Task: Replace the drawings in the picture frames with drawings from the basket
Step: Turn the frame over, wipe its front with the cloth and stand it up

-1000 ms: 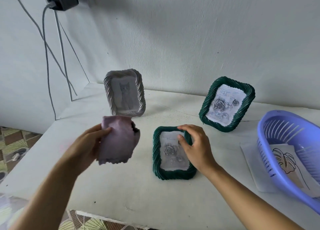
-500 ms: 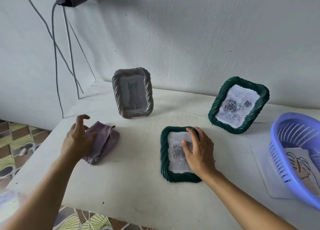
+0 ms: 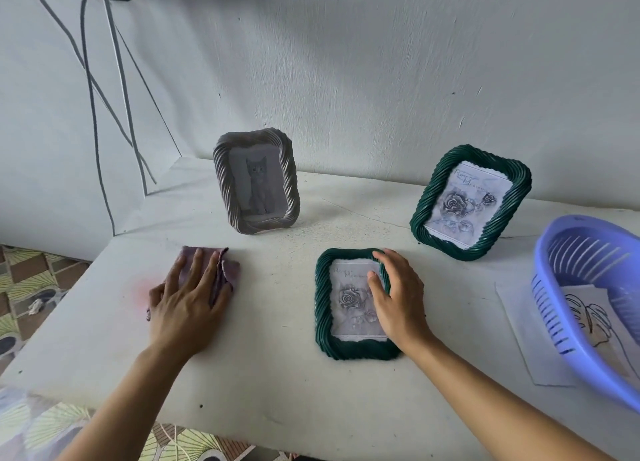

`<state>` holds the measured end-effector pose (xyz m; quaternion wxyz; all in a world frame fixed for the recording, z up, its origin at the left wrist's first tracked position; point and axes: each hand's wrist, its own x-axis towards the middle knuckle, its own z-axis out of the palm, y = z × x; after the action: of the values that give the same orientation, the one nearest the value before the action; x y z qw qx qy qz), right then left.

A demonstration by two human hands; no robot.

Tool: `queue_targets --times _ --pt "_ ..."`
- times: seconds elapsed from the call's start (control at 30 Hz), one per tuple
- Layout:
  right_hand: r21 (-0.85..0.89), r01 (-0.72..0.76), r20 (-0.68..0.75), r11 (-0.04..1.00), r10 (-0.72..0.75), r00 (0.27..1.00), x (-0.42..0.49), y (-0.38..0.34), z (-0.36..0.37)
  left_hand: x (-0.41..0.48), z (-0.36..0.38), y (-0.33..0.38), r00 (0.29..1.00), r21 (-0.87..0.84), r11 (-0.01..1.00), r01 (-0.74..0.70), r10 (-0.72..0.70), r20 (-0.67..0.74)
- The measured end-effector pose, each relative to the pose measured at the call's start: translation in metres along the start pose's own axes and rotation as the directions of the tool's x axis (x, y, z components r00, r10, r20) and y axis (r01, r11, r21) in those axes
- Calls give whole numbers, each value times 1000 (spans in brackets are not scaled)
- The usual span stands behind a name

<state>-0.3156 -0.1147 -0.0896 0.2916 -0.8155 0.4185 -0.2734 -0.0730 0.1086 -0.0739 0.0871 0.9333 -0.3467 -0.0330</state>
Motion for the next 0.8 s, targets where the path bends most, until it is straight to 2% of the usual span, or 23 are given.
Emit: queue_targets --times 0.07,0.17,0.27,0.33,0.4,0.5,0.57,0.7,0.8 --pt "13 -11 -6 1000 11 1000 0 -2 -3 1 0 7 999 13 999 42 -42 17" --pt "-85 11 -19 996 -13 1000 0 -2 -9 3 -7 17 999 -26 999 31 -32 -24" --pt "-215 -23 12 976 26 1000 -1 -6 -19 -3 -16 39 970 -123 986 -116 86 -226" --pt "-317 -55 26 947 67 997 -2 -6 -26 -11 -19 63 941 -146 962 -229 180 -287" --pt "-382 -94 18 920 109 994 -1 -5 -32 -20 -18 92 953 -153 953 -262 230 -199" --pt "-452 -171 55 876 219 974 2 -6 -40 -30 -8 132 975 -36 982 -184 187 120" --pt "-458 -190 78 868 252 965 2 -7 -42 -31 -1 150 956 0 985 -171 166 240" --pt "-431 -201 116 880 275 954 -1 -12 -41 -29 6 166 961 -96 986 -135 153 229" --pt "-379 -231 123 896 296 947 -1 -15 -42 -27 4 166 972 -286 954 -93 150 183"
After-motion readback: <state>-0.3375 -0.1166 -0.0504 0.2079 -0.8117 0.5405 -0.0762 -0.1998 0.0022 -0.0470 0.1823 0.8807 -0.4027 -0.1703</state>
